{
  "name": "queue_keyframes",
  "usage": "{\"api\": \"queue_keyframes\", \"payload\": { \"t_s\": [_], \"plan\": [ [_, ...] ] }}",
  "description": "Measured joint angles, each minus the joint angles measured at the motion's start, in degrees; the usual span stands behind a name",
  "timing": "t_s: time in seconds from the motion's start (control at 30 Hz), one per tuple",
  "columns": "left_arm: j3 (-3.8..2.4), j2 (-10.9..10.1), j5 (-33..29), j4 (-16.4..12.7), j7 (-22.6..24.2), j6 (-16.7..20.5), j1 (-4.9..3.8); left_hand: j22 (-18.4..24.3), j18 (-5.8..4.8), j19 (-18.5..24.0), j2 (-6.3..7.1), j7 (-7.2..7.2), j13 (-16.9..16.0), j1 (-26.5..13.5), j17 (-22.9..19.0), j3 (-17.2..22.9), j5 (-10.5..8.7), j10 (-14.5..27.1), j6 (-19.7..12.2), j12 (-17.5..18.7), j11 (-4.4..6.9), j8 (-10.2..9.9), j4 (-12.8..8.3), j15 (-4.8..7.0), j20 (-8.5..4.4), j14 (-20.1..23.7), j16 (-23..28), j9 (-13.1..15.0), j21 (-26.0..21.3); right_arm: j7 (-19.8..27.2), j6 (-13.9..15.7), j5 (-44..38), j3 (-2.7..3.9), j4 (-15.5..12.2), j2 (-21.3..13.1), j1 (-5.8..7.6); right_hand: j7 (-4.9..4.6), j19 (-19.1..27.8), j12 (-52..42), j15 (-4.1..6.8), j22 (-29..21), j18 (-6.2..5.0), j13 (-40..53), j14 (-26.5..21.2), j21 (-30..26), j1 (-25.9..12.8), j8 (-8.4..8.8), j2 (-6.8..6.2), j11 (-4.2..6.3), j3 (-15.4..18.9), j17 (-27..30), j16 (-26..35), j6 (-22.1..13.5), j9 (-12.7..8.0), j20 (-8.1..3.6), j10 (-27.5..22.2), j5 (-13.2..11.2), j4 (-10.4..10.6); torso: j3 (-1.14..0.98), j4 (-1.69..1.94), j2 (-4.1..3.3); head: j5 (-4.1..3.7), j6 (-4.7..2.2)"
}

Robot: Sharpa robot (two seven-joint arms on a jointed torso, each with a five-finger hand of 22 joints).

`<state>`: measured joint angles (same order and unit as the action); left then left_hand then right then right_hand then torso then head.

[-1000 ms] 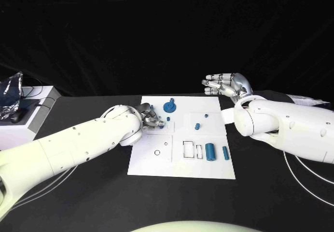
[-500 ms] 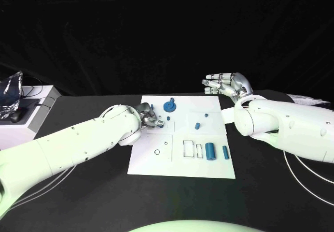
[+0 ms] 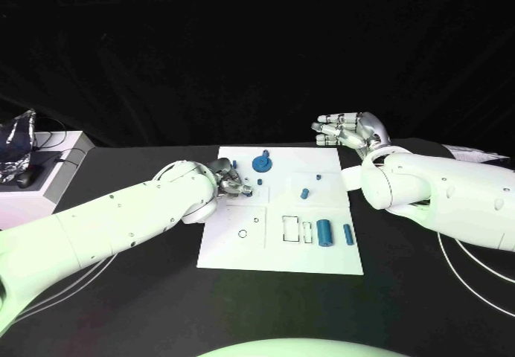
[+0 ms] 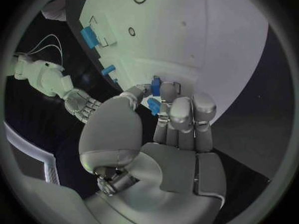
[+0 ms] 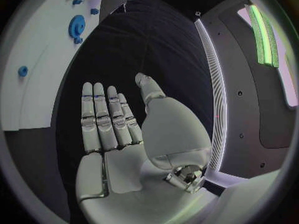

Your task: Assemble the parts on the task board

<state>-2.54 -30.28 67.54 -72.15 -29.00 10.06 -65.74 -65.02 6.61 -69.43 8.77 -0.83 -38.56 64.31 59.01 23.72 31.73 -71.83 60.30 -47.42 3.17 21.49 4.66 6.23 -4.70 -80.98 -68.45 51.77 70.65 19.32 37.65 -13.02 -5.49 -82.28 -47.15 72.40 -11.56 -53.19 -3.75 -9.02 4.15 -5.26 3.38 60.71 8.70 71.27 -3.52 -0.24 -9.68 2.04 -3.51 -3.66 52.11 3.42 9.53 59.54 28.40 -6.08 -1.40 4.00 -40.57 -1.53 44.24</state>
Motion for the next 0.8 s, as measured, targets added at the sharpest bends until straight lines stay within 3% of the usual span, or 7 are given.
{"api": "queue_keyframes", "payload": {
  "t_s": [0.8],
  "plan": [
    [-0.06, 0.21, -0.13, 0.17, 0.09, -1.77, -0.09, -0.4, 0.0, -0.2, 0.32, -0.02, 0.0, 0.34, -0.28, 0.17, -0.23, 0.13, -0.02, 0.39, 0.14, -0.01, 0.17, 0.0, 0.2, 0.0, 0.0, -0.27, -0.01, 0.03, 0.0, 0.01, 0.0, -0.01, -0.02, -0.01, 0.0, 0.0, 0.0, 0.0, 0.0, 0.0, 0.0, 0.0, 0.0, 0.0, 0.0, 0.0, 0.0, 0.0, 0.0, 0.0, 0.0, 0.0, 0.0, 0.0, 0.0, 0.0, -0.07, -0.04, -0.04, 0.07, 0.32]
  ]
}}
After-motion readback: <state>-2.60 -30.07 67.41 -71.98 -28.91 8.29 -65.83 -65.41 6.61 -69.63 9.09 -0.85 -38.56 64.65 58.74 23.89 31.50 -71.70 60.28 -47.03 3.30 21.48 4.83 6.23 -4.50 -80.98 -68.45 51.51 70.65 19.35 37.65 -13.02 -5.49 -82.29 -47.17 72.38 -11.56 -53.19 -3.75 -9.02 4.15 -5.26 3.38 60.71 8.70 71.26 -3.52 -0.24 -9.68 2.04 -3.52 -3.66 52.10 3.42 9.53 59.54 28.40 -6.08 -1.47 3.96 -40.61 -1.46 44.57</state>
